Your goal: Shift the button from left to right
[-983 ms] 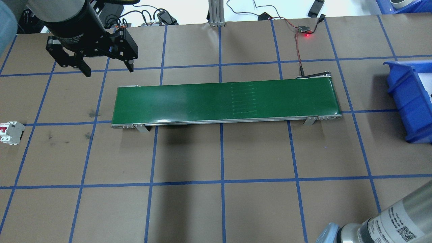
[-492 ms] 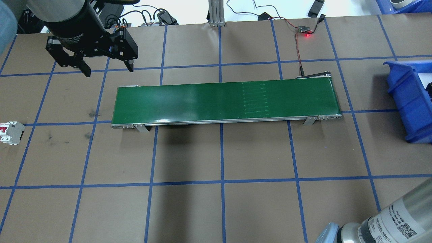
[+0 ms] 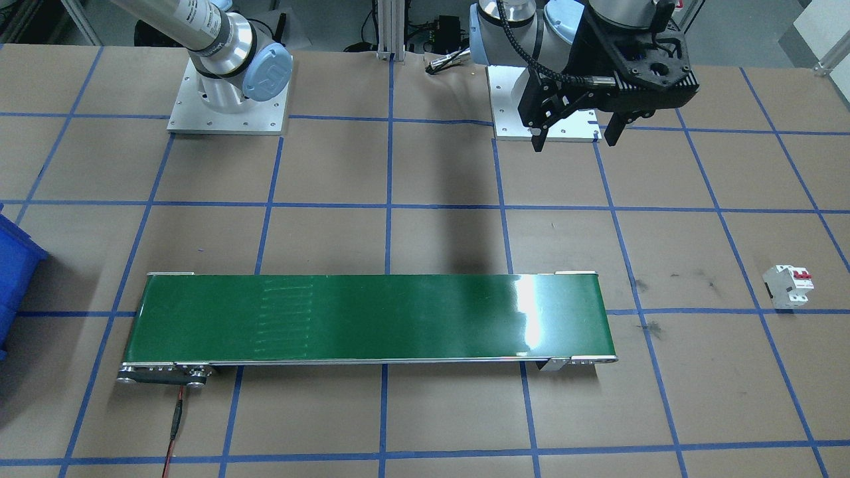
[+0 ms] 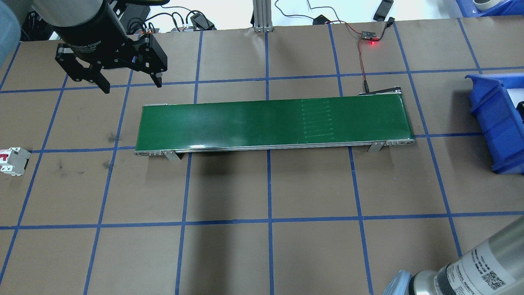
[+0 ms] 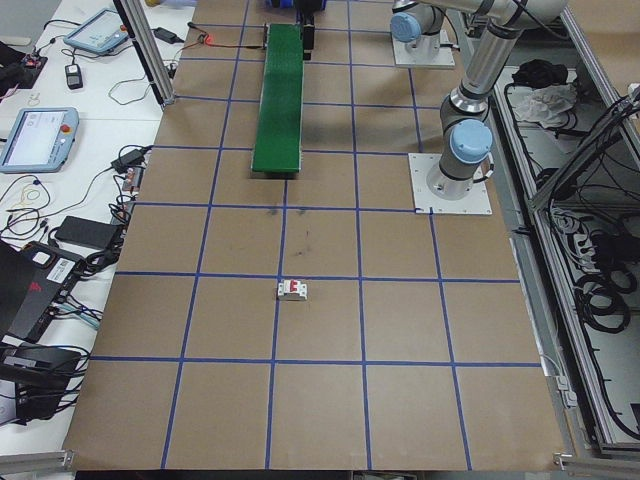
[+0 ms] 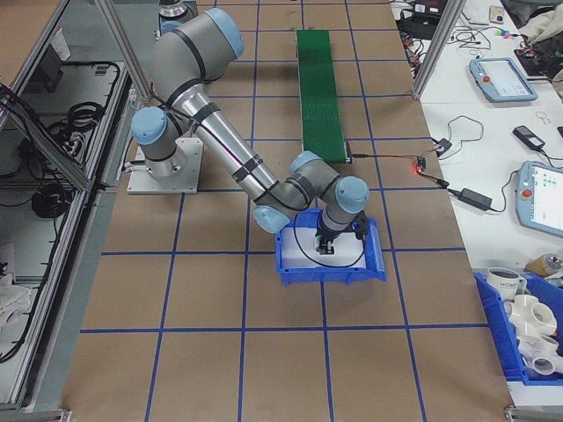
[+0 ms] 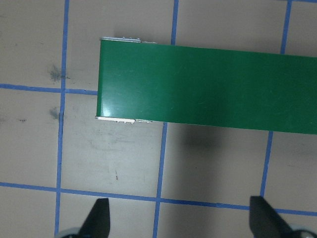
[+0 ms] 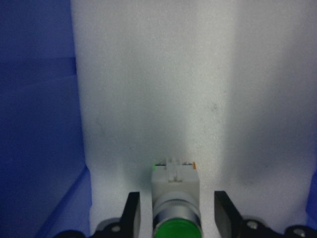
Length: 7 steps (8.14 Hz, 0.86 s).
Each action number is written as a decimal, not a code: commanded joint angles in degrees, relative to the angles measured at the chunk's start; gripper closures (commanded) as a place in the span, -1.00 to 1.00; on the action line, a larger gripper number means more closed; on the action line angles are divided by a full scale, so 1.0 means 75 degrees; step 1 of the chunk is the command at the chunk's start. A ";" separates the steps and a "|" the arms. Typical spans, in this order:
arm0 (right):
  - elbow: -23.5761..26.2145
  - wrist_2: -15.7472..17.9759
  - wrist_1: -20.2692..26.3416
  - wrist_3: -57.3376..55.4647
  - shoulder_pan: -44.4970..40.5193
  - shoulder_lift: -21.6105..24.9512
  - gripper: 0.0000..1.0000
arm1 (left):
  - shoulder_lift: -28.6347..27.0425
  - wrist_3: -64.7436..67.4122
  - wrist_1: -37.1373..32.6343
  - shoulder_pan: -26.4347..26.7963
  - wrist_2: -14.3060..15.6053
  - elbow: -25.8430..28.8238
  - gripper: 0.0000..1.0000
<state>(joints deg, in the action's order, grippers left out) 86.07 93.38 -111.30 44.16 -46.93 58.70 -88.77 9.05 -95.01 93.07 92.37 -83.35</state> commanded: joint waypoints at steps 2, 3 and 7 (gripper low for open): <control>0.0020 0.0018 0.0154 0.0007 -0.0012 0.0758 -1.00 | 0.0000 0.0000 0.0000 0.0000 -0.0011 0.0004 -1.00; 0.0020 0.0018 0.0748 -0.0040 -0.0035 0.1366 -1.00 | 0.0000 0.0000 0.0000 0.0000 -0.0012 0.0004 -1.00; 0.0020 -0.0099 0.2860 -0.2361 -0.1387 0.3514 -1.00 | 0.0000 0.0000 0.0000 0.0000 -0.0012 0.0004 -1.00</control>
<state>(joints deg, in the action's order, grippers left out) 86.22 93.13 -96.19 38.25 -50.41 78.80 -88.79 9.05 -95.01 93.08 92.28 -83.32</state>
